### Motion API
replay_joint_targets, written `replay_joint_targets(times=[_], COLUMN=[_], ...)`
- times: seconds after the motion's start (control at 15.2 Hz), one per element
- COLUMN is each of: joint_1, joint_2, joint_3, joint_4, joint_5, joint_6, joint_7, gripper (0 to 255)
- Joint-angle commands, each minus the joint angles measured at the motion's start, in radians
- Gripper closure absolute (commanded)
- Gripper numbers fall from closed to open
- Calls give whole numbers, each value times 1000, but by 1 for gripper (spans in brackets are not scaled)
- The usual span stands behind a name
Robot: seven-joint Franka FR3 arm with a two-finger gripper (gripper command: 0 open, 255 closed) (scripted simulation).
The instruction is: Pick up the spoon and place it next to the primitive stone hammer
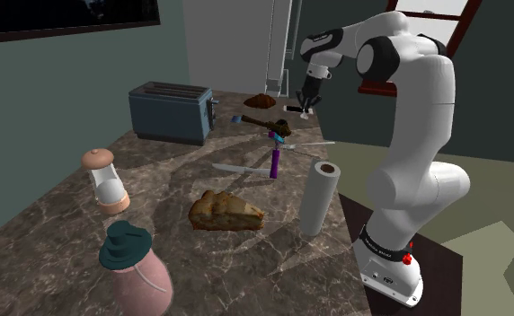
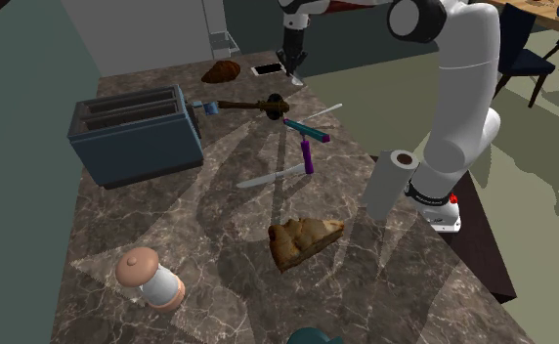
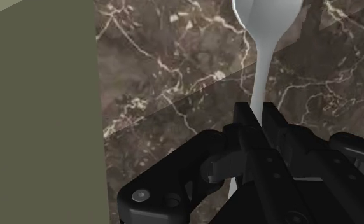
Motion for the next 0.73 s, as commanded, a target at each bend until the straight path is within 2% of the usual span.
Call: replay_joint_targets(times=[0.0,0.66], joint_1=[1,2], joint_2=[7,46], joint_3=[1,4], joint_4=[-19,-94], joint_5=[2,12], joint_6=[25,138], joint_7=[-4,-26], gripper=[255,255])
